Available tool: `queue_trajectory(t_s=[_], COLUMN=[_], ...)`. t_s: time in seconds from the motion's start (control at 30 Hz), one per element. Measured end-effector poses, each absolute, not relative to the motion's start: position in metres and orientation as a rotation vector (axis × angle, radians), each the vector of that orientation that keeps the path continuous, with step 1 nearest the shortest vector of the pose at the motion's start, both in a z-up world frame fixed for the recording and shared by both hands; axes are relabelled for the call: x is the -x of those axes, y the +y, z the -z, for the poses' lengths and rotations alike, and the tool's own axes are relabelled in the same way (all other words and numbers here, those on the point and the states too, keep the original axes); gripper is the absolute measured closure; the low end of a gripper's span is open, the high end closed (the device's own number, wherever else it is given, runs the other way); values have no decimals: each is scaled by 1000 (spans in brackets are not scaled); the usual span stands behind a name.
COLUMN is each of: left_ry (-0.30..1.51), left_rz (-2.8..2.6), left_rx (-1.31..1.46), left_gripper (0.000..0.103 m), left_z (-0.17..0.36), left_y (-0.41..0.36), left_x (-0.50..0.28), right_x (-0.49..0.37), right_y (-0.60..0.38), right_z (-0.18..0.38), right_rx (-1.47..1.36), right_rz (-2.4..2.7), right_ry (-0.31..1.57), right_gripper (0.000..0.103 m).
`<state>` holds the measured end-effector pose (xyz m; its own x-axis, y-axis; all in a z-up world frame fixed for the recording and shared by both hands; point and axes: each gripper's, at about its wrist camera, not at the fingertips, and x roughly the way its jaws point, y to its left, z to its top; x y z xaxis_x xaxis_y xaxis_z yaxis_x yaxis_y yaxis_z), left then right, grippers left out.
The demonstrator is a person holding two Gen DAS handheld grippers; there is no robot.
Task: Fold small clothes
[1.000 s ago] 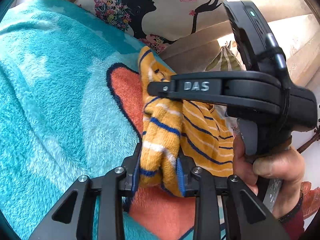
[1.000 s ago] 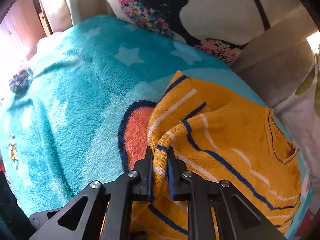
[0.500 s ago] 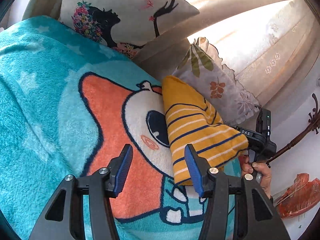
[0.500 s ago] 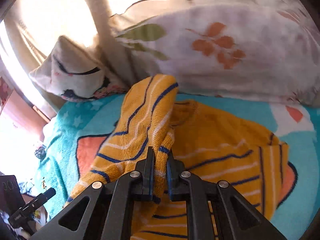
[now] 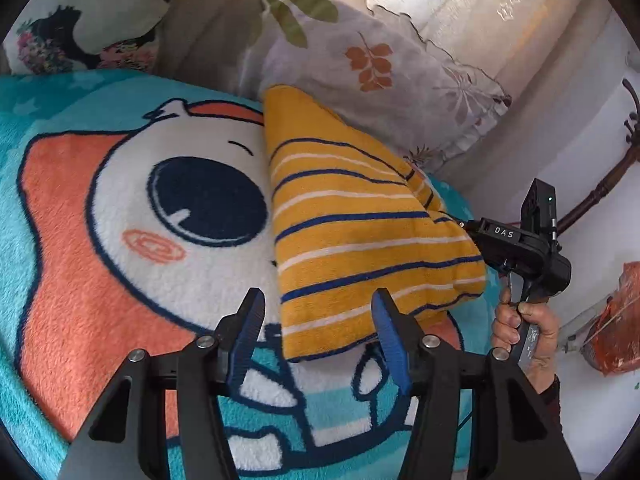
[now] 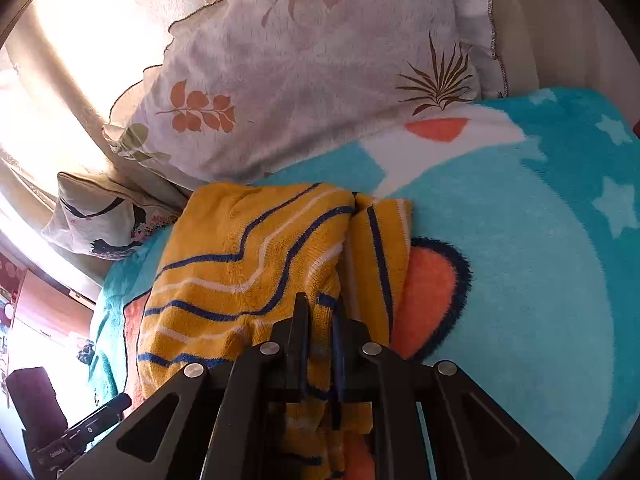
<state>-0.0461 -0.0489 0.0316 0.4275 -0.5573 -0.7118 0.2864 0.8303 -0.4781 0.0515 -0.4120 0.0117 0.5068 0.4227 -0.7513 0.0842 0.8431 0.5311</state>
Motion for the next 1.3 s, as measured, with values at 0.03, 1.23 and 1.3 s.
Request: queue_trajectory(t_s=[0.03,1.23,1.3], left_ry=[1011,1060,1047], left_rz=[540,504,491], left_rx=[277,238,260], left_gripper=[48,44,44], left_z=[-28,-10,-14], left_y=[-58,-49,-41], left_x=[42,38,32], right_x=[-48,30,29], right_y=[-415,-409,-414], right_z=[-12,-26,-36], right_rx=[-559,-448,-445], right_rz=[-218,-261,-224], right_ry=[1026,1045,1006], right_gripper=[92,61,47])
